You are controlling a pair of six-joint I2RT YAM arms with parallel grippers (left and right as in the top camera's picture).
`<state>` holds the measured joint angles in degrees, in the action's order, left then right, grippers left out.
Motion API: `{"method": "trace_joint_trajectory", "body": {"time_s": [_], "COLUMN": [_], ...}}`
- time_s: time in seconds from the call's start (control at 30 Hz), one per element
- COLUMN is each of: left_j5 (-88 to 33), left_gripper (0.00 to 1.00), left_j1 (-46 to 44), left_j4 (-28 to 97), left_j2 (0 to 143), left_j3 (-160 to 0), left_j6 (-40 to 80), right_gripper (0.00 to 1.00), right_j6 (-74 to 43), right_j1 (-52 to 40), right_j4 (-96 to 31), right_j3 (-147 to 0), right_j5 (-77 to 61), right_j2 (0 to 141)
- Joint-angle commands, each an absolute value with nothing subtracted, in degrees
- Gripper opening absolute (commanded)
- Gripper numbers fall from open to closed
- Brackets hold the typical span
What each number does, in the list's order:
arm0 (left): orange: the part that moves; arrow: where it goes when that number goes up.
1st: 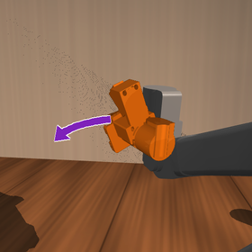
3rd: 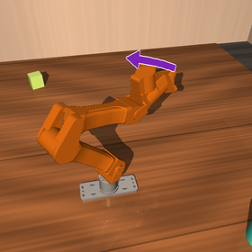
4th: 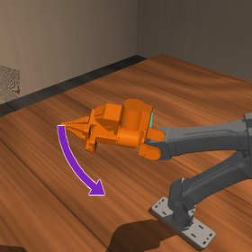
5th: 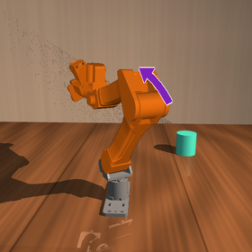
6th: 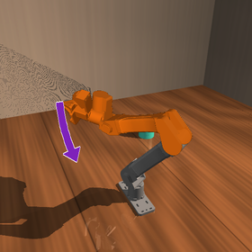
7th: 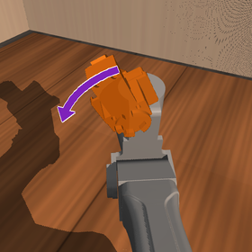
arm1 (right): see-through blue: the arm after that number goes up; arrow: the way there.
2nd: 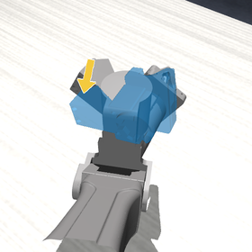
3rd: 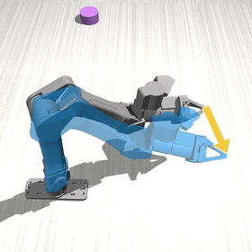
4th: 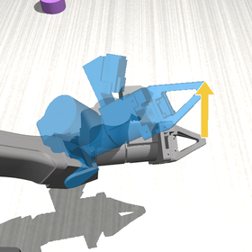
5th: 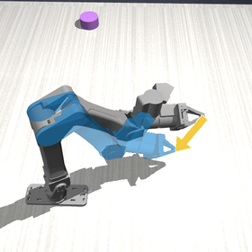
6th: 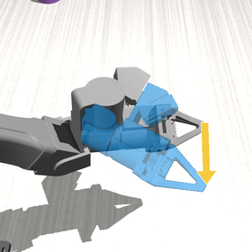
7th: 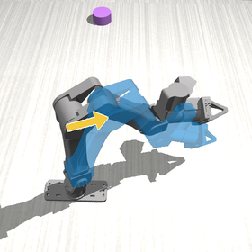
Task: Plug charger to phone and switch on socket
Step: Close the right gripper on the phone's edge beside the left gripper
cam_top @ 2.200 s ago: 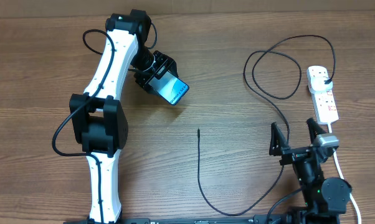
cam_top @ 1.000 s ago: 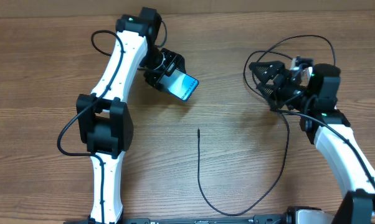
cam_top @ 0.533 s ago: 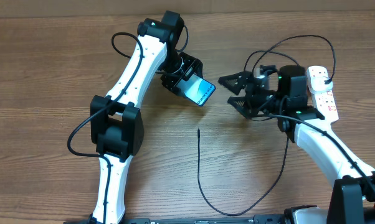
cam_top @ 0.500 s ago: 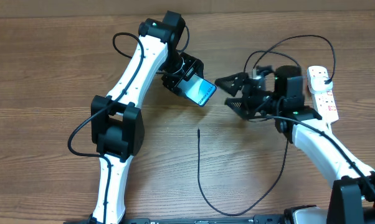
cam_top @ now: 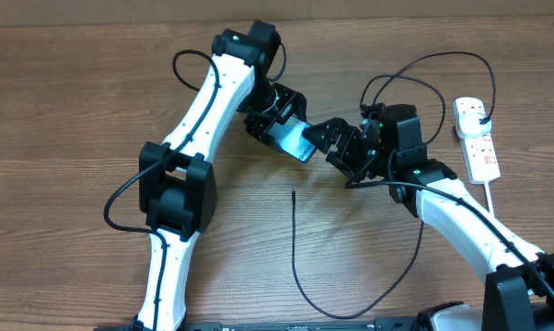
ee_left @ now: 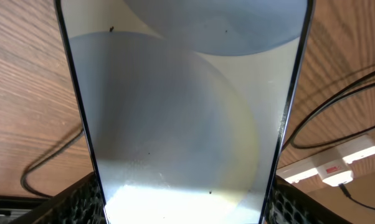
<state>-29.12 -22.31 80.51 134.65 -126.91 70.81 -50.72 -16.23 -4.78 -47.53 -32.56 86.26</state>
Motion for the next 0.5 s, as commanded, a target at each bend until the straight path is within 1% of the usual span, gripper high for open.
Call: {"method": "trace_joint_trajectory", "body": {"time_s": [0.0, 0.23, 0.47], "left_j5": [-30.9, -30.9, -31.5], "left_gripper": [0.04, 0.04, 0.04], "left_j1": [-24.0, -25.5, -26.1], "left_j4": [80.6, 80.1, 79.9], "left_j2": [134.5, 134.5, 134.5], "left_j3": [-128.7, -128.7, -128.7], "left_j6": [74.3, 75.5, 77.4], "right_gripper": [1.0, 1.0, 0.84], "right_j6": [-48.6, -47.9, -47.9], "right_j1": [-16.5, -16.5, -16.5], "right_j4": [-4.7, -6.3, -6.6], "right_j3": [-48.3, -48.3, -48.3], "right_j5": [-30.7, -30.7, -30.7], "right_j2": [86.2, 86.2, 86.2]}}
